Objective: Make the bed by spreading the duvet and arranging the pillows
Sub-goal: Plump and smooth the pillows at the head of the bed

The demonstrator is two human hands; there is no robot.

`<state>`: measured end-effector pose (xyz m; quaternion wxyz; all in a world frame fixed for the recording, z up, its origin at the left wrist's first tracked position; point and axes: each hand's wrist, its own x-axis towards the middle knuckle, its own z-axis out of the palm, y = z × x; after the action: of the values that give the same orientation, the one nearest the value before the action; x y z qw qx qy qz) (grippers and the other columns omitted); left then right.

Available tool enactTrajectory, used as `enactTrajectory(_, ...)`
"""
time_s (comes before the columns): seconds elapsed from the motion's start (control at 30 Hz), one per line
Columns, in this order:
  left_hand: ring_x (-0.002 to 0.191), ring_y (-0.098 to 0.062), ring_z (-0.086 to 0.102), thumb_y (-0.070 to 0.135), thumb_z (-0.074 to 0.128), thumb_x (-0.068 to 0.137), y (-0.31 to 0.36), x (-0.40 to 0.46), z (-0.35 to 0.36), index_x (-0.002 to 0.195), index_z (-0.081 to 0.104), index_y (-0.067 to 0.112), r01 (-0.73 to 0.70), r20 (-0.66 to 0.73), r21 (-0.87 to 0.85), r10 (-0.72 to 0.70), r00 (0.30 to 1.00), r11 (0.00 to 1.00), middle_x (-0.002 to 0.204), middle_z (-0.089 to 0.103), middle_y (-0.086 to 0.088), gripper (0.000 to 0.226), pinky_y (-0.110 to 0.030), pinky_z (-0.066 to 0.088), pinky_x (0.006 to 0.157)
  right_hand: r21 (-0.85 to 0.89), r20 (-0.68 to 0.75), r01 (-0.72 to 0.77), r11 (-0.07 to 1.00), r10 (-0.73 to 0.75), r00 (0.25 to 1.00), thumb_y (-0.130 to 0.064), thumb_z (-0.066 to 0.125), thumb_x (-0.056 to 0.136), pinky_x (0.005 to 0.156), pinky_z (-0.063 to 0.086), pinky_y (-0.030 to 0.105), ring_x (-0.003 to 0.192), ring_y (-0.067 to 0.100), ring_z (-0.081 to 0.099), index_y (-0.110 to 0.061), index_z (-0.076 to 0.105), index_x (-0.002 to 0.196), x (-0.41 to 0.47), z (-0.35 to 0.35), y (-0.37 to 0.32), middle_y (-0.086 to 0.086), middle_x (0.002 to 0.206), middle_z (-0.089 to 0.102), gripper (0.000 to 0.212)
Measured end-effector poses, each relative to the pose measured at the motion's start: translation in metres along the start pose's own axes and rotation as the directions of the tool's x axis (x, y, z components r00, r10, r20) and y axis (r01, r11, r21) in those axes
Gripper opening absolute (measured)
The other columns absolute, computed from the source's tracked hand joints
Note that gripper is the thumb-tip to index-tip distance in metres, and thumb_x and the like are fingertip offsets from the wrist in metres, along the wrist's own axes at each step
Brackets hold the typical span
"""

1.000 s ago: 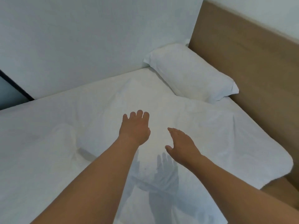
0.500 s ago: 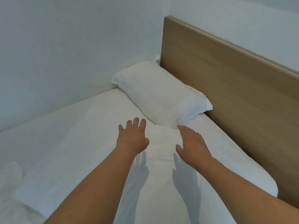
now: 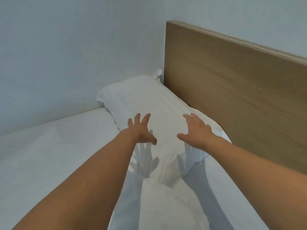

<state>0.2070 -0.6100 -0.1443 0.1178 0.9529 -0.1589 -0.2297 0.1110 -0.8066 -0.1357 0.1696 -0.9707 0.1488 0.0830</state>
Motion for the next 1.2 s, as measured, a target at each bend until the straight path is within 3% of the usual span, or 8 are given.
enactTrajectory(0.17, 0.143, -0.038, -0.024, 0.075, 0.072, 0.058, -0.013, 0.111, 0.029, 0.146, -0.019, 0.047, 0.045, -0.031, -0.026, -0.046, 0.998, 0.999, 0.158, -0.026, 0.003, 0.130, -0.061, 0.008, 0.114, -0.046, -0.073, -0.071, 0.996, 0.068, 0.995, -0.082, 0.040, 0.076, 0.111, -0.005, 0.064, 0.148, 0.032, -0.005, -0.045, -0.008, 0.149, 0.118, 0.051, 0.024, 0.003, 0.162, -0.008, 0.095)
enactTrajectory(0.3, 0.125, -0.028, -0.052, 0.092, 0.063, 0.035, -0.047, 0.189, 0.089, 0.124, -0.041, 0.061, 0.019, 0.028, -0.014, -0.018, 0.999, 1.000, 0.135, -0.056, 0.018, 0.139, -0.071, 0.004, 0.109, -0.136, -0.138, -0.147, 0.980, 0.128, 0.982, -0.101, 0.020, 0.055, 0.108, -0.005, 0.070, 0.146, 0.036, -0.010, -0.050, -0.024, 0.142, 0.199, 0.127, 0.052, 0.006, 0.160, -0.016, 0.110)
enactTrajectory(0.37, 0.120, -0.022, -0.056, 0.096, 0.058, 0.034, -0.058, 0.219, 0.114, 0.121, -0.040, 0.066, -0.026, -0.017, -0.060, 0.025, 1.000, 0.998, 0.126, -0.060, 0.025, 0.134, -0.082, 0.000, 0.097, -0.160, -0.171, -0.156, 0.975, 0.128, 0.977, -0.101, 0.014, 0.055, 0.108, -0.003, 0.071, 0.146, 0.035, -0.007, -0.049, -0.025, 0.142, 0.231, 0.163, 0.063, 0.006, 0.159, -0.015, 0.108)
enactTrajectory(0.47, 0.129, -0.024, -0.049, 0.097, 0.052, 0.041, -0.053, 0.247, 0.135, 0.130, -0.033, 0.062, -0.014, -0.133, -0.083, 0.003, 0.991, 0.996, 0.138, -0.051, 0.021, 0.128, -0.086, -0.008, 0.087, -0.197, -0.205, -0.186, 0.963, 0.145, 0.968, -0.100, 0.007, 0.053, 0.110, -0.002, 0.068, 0.146, 0.035, -0.004, -0.046, -0.025, 0.143, 0.266, 0.180, 0.077, 0.008, 0.159, -0.012, 0.109)
enactTrajectory(0.57, 0.130, -0.025, -0.048, 0.097, 0.050, 0.043, -0.049, 0.253, 0.139, 0.133, -0.031, 0.060, -0.011, -0.210, -0.064, -0.002, 0.978, 0.998, 0.141, -0.050, 0.019, 0.126, -0.085, -0.008, 0.089, -0.213, -0.240, -0.184, 0.960, 0.132, 0.962, -0.100, -0.001, 0.049, 0.111, -0.001, 0.066, 0.146, 0.034, -0.002, -0.043, -0.027, 0.143, 0.278, 0.181, 0.082, 0.010, 0.158, -0.009, 0.112)
enactTrajectory(0.8, 0.129, -0.026, -0.049, 0.097, 0.049, 0.044, -0.050, 0.249, 0.137, 0.133, -0.031, 0.060, -0.008, -0.174, -0.090, -0.008, 0.985, 0.996, 0.140, -0.052, 0.018, 0.125, -0.084, -0.003, 0.092, -0.199, -0.238, -0.172, 0.965, 0.122, 0.964, -0.100, -0.007, 0.048, 0.111, -0.001, 0.067, 0.146, 0.035, -0.002, -0.042, -0.028, 0.142, 0.272, 0.182, 0.080, 0.012, 0.158, -0.010, 0.112)
enactTrajectory(1.0, 0.131, -0.023, -0.048, 0.095, 0.053, 0.043, -0.048, 0.248, 0.140, 0.133, -0.029, 0.062, -0.010, -0.188, -0.123, -0.014, 0.982, 0.992, 0.141, -0.049, 0.020, 0.126, -0.082, -0.009, 0.094, -0.178, -0.253, -0.135, 0.975, 0.088, 0.963, -0.100, 0.000, 0.053, 0.110, -0.003, 0.067, 0.146, 0.036, -0.001, -0.043, -0.025, 0.144, 0.267, 0.182, 0.083, 0.013, 0.159, -0.009, 0.110)
enactTrajectory(1.2, 0.139, -0.028, -0.036, 0.091, 0.054, 0.054, -0.032, 0.216, 0.129, 0.138, -0.026, 0.057, 0.030, -0.201, -0.094, -0.049, 0.978, 0.995, 0.149, -0.040, 0.016, 0.121, -0.080, 0.005, 0.099, -0.109, -0.145, -0.081, 0.991, 0.065, 0.987, -0.097, 0.014, 0.062, 0.111, -0.005, 0.066, 0.147, 0.031, -0.003, -0.046, -0.015, 0.146, 0.241, 0.153, 0.079, 0.008, 0.161, -0.008, 0.103)
